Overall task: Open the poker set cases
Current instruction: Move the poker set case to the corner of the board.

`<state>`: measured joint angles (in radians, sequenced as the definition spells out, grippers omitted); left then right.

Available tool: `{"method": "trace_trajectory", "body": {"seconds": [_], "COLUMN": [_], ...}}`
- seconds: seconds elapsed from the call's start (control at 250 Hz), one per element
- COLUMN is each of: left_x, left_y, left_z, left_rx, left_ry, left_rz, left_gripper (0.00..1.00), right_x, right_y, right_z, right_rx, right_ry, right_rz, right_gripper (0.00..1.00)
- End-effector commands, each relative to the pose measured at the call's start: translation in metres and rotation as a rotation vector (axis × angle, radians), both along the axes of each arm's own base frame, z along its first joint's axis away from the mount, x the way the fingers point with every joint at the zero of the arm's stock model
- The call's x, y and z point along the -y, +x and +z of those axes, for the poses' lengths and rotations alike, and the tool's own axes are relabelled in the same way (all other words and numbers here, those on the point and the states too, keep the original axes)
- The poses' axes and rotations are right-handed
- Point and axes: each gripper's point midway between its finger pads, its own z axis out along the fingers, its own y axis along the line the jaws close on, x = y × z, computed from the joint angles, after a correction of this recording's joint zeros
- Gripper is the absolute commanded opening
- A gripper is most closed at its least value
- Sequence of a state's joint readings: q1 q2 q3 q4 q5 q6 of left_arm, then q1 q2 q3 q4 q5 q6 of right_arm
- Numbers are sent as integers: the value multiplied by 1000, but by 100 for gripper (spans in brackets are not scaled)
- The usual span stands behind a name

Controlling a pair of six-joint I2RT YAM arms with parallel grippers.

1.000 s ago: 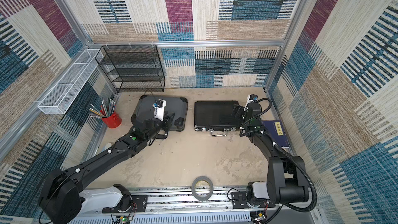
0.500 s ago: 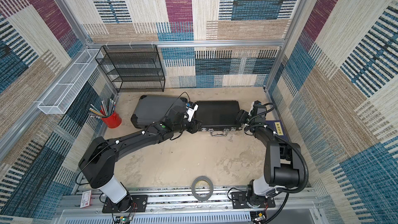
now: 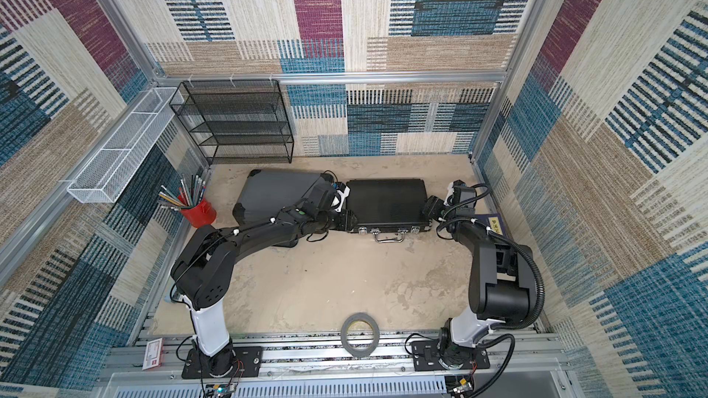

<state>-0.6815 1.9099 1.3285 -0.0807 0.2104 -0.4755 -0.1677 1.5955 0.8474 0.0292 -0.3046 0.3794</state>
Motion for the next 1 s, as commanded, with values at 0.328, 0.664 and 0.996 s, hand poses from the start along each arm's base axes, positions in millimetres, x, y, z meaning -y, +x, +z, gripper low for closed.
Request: {"method": "trace_trajectory", "body": {"seconds": [0.328, 0.664, 0.996], "left_x": [-20, -2, 40], "left_y": [33, 29, 9], "left_z": [-37, -65, -82], "left_rx": [-67, -158, -213], "left_ry": [113, 84, 50], "left_rz": [136, 94, 10], "left_gripper": [53, 51, 45], "right_x": [-2, -9, -17], "right_y": [7, 2, 1], "right_z": [0, -13, -20], "right_rx": [33, 17, 15], "right_ry": [3, 36, 66], "right_rz": [17, 40, 79], "right_gripper": [79, 78, 65]}}
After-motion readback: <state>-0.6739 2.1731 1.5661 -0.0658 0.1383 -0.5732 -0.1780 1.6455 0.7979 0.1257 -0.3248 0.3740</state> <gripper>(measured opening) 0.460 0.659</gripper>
